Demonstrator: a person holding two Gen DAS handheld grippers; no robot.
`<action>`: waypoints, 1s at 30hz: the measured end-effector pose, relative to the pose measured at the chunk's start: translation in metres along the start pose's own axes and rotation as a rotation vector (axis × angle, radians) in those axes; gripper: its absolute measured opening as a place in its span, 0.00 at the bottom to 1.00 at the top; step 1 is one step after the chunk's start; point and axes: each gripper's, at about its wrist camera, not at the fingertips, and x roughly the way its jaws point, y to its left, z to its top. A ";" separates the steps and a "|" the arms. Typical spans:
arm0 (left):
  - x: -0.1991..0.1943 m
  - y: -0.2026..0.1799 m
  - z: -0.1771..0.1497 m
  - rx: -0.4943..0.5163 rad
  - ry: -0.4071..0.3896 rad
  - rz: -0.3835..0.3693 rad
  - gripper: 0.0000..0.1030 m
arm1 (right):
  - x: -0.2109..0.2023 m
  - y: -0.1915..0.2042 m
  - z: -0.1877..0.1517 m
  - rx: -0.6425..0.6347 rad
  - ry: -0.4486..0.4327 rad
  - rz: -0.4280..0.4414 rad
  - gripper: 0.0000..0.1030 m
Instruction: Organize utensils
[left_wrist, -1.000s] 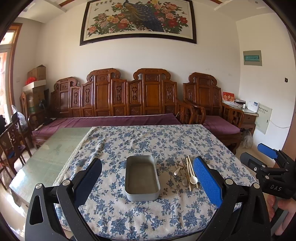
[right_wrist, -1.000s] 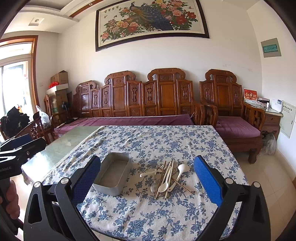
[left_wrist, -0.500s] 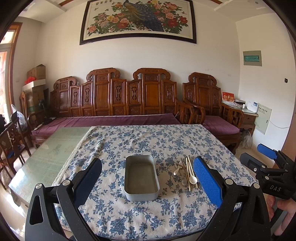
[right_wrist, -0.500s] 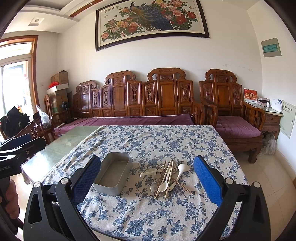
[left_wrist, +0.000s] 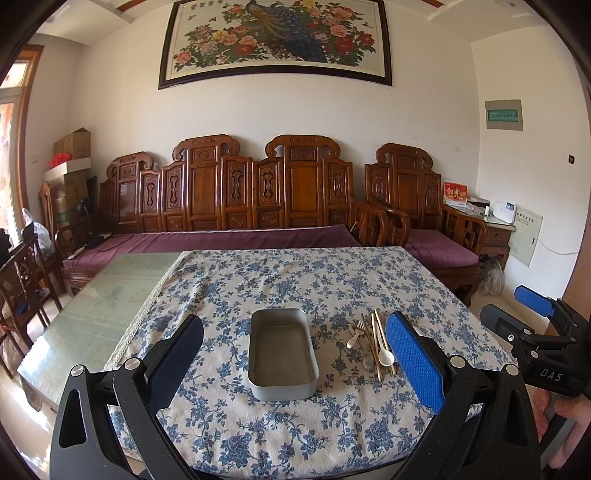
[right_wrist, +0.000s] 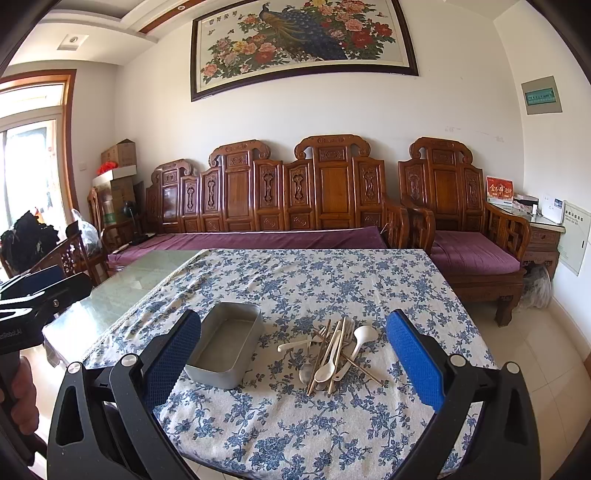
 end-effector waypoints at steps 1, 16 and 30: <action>0.000 0.000 -0.001 0.000 -0.001 0.001 0.93 | 0.000 0.000 0.000 0.000 0.000 0.000 0.98; 0.000 -0.001 0.001 0.002 -0.004 -0.001 0.93 | 0.000 0.000 0.000 0.000 0.000 0.000 0.98; -0.002 -0.001 0.001 0.003 -0.005 -0.007 0.93 | 0.000 0.000 0.000 0.001 0.001 0.000 0.98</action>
